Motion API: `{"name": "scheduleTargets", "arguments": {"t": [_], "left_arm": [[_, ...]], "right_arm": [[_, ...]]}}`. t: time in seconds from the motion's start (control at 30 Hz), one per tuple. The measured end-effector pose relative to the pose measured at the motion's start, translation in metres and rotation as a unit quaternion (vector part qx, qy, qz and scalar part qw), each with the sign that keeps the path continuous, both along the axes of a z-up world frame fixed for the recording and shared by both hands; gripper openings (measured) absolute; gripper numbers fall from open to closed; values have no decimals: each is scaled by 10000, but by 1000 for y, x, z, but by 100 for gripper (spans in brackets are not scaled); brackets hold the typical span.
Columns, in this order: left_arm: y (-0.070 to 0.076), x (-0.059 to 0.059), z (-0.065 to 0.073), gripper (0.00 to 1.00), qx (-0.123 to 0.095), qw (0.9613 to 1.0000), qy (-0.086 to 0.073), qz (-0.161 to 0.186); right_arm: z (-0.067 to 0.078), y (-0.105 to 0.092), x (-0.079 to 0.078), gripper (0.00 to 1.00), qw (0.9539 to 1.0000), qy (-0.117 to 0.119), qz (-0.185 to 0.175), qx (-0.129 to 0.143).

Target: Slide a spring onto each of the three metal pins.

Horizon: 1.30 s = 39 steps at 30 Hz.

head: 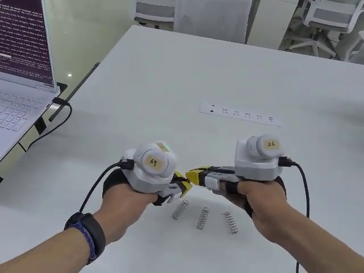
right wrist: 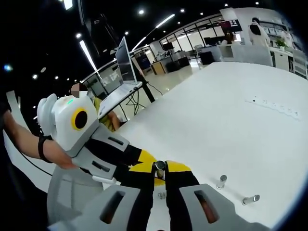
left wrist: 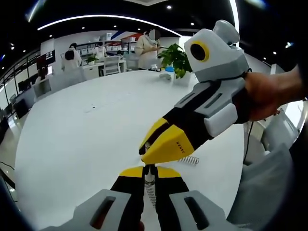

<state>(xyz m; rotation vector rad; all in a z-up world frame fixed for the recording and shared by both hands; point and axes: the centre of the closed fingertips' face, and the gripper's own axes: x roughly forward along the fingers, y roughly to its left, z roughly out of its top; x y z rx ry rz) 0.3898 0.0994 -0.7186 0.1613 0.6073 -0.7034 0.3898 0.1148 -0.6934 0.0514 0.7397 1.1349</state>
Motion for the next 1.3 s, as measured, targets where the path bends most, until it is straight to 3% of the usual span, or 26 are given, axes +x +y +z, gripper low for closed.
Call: {"name": "scheduleTargets", "arguments": {"t": [0.43, 1.03, 1.3], "left_arm": [[12, 21, -10, 0, 16, 9998, -171, 66], [22, 42, -36, 0, -21, 9997, -170, 188], [27, 49, -47, 0, -75, 9994, -95, 313]], "right_arm": [[-11, 14, 17, 6, 9985, -258, 292, -385], [-36, 26, 36, 6, 9965, -321, 401, -653], [-47, 32, 41, 6, 9959, -302, 423, -742]]}}
